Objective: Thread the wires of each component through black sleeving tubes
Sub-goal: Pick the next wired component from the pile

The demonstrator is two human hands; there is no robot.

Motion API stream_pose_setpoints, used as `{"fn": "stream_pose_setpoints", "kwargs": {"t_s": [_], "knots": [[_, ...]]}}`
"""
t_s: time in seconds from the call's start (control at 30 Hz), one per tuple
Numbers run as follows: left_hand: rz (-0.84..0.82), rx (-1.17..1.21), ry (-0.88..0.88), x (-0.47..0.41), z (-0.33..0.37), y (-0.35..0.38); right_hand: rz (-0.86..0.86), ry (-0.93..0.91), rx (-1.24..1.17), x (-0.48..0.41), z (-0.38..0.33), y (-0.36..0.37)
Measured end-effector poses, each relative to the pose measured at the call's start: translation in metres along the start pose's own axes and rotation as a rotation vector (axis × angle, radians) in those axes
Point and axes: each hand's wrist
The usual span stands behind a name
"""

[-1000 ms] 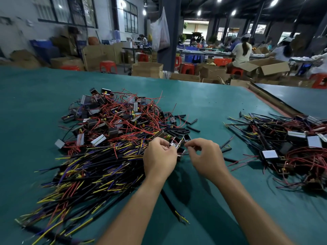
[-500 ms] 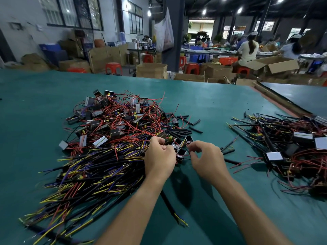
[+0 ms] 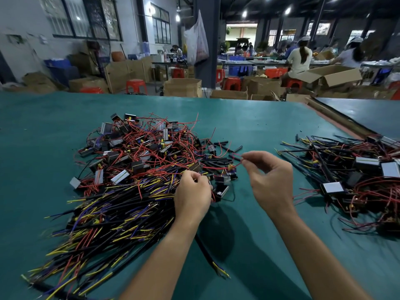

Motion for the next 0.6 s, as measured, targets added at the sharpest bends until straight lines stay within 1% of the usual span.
{"fn": "stream_pose_setpoints", "kwargs": {"t_s": [0.17,0.37,0.47,0.53,0.6], "knots": [[0.0,0.024,0.023,0.0,0.003,-0.001,0.116,0.021,-0.213,-0.008,-0.004,-0.007],[0.018,-0.027,0.087,-0.002,-0.001,0.001,0.169,0.019,-0.274,-0.012,-0.009,-0.016],[0.148,-0.018,0.213,-0.001,-0.001,0.0,0.209,-0.009,-0.304,-0.015,-0.015,-0.022],[0.232,0.07,0.272,0.0,0.001,-0.001,0.237,-0.006,-0.327,-0.019,-0.017,-0.027],[0.284,0.125,0.317,0.001,0.003,-0.001,0.225,0.025,-0.373,-0.021,-0.02,-0.031]]}}
Point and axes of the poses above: each hand's wrist, its own x-axis away from the middle knuckle, its own y-axis out of the palm, z = x × y, and after that the axes turned 6 degrees about y, right-handed
